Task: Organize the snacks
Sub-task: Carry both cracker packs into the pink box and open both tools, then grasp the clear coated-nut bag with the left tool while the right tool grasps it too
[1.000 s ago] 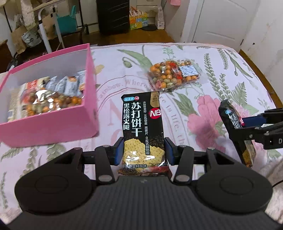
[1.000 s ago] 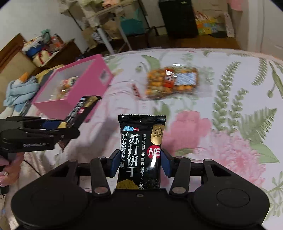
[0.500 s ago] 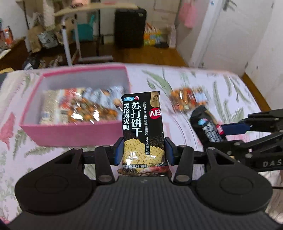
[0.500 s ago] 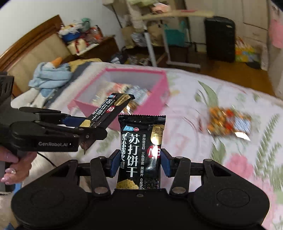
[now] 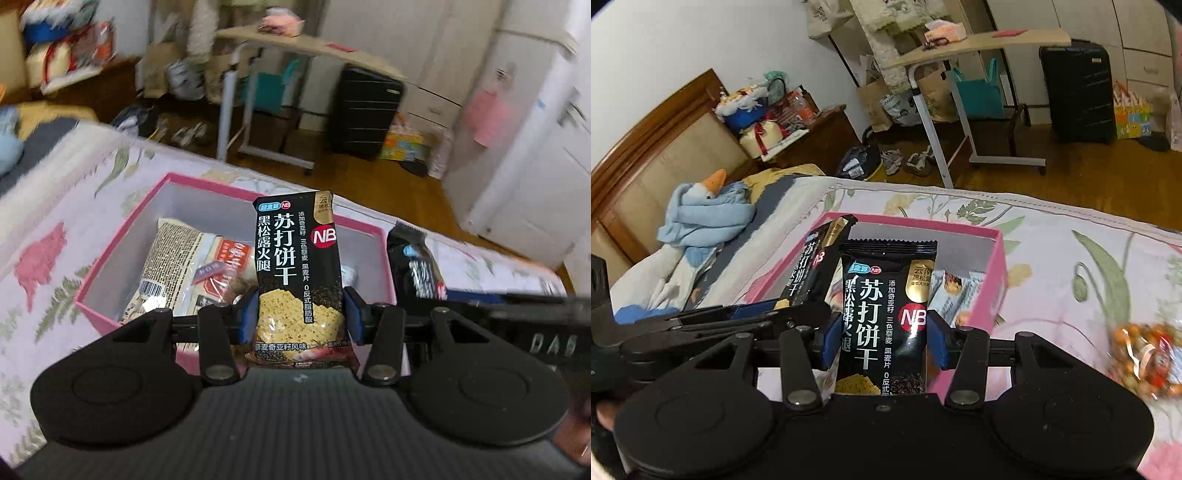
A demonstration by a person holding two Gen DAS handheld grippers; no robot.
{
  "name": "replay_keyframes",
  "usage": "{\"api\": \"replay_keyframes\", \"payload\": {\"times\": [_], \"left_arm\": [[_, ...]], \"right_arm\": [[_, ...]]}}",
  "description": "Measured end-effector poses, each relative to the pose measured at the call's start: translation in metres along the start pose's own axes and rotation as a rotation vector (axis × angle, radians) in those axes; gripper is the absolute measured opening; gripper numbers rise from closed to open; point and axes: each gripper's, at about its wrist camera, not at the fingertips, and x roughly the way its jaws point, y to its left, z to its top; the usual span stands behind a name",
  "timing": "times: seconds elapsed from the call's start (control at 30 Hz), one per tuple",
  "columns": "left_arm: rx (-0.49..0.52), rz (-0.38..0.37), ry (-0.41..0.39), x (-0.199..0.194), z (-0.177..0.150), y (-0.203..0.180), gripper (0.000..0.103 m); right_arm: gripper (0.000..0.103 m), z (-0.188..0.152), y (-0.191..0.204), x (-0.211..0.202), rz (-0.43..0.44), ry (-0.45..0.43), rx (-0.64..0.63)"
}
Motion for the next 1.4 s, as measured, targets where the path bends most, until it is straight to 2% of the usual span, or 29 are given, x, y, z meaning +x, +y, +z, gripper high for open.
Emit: {"api": "replay_keyframes", "payload": {"times": [0.2,0.27,0.47,0.6,0.63,0.7,0.83,1.03,1.23,1.4], "left_arm": [[-0.030,0.010,0.026,0.041,0.000,0.022,0.046],[-0.046,-0.009,0.041,0.050,-0.003,0.030,0.046],[-0.017,-0.028,0.082,0.068,-0.011,0.028,0.046],[0.001,-0.019,0.088,0.071,-0.013,0.022,0.054],[0.004,-0.011,0.070,0.068,-0.013,0.022,0.056],[-0.007,-0.008,0.040,0.060,-0.013,0.023,0.058],[-0.028,-0.040,0.030,0.041,-0.015,0.026,0.058],[-0.009,-0.097,0.009,0.000,-0.024,0.016,0.058],[0.090,-0.115,0.002,-0.045,-0.028,-0.014,0.058],[0.174,-0.162,0.007,-0.075,-0.029,-0.049,0.058]], "right_arm": [[0.053,0.012,-0.012,0.051,-0.050,0.020,0.029],[0.053,0.012,-0.017,0.062,-0.056,0.031,0.050],[0.054,0.005,-0.017,0.075,-0.073,0.033,0.059],[0.057,0.000,-0.017,0.074,-0.111,0.012,0.080],[0.062,0.001,-0.017,0.071,-0.124,0.000,0.089],[0.064,0.001,-0.015,0.060,-0.142,-0.019,0.093],[0.064,0.000,-0.008,0.025,-0.120,-0.033,0.053],[0.064,-0.017,0.007,-0.042,-0.132,0.012,-0.090],[0.064,-0.034,0.014,-0.108,-0.164,0.033,-0.201],[0.064,-0.050,0.015,-0.152,-0.230,-0.012,-0.338]]}}
